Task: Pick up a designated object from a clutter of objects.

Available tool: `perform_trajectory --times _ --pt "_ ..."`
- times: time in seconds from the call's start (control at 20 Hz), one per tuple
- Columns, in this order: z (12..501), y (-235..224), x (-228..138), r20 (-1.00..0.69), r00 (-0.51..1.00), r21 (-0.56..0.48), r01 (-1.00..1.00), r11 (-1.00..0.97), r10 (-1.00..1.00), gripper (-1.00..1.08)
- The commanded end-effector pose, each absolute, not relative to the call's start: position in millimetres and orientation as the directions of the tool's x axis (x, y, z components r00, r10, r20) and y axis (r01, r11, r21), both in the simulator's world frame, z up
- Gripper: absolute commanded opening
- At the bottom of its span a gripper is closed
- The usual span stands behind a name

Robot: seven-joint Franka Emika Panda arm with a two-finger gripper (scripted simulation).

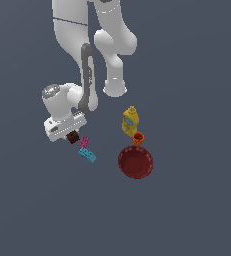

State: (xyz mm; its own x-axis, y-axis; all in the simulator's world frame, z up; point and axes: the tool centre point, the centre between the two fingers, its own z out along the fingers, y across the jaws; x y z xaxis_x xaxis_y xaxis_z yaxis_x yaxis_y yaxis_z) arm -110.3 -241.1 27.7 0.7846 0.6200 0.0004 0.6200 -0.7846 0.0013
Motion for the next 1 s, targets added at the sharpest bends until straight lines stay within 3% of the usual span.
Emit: perform_trajectory --times 0.0,0.5,0.95 --pt "27.6 -240.9 -110.3 0.001 0.784 0.001 0.62 -0.784 0.62 -1.0" --pt "48.2 -234.6 -112.3 0.001 0.785 0.001 0.62 -0.785 0.62 -1.0" --pt "102.2 -218.7 -117.5 0.002 0.785 0.0 0.62 -0.785 0.62 -1.0"
